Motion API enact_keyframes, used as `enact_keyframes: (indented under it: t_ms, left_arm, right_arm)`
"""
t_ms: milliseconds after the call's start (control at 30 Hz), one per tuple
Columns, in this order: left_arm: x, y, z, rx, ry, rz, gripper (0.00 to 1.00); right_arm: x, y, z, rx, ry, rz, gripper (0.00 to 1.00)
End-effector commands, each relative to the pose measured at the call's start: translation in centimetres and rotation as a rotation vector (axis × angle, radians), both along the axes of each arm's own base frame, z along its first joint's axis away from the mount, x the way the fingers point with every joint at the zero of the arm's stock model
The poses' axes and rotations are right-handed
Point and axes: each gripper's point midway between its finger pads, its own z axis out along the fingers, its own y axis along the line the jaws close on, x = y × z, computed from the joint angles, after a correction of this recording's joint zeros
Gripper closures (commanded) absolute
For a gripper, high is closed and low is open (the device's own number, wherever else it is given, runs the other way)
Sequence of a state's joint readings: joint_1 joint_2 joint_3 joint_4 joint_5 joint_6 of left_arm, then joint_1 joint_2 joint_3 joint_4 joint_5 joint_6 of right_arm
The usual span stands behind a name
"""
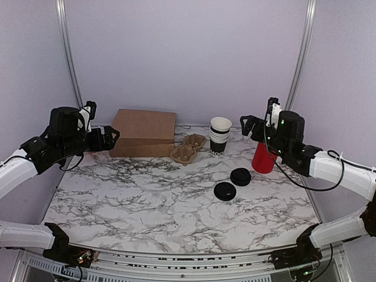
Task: Pack the takeout coffee
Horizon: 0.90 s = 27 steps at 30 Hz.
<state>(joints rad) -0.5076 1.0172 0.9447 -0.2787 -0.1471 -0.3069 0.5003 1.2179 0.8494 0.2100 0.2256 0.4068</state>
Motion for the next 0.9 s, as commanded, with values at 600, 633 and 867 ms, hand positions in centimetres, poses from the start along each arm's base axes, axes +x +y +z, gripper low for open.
enact_keyframes:
  t_ms: [600,633,867]
  left_arm:
    - [0.0,0.1,-0.7,-0.001,0.017,0.001,0.01]
    - [0.0,0.1,-0.7,-0.001,0.018,0.001,0.01]
    - [0.0,0.2,-0.6,-0.001,0.014,0.005,0.01]
  right_arm:
    - [0.0,0.2,1.2,0.005,-0.029,0.002,0.00]
    - [0.2,0.2,1.2,0.002,-0.024,0.001,0.00]
    - [1.7,1.3,0.5,-0.076,0.048,0.014,0.00]
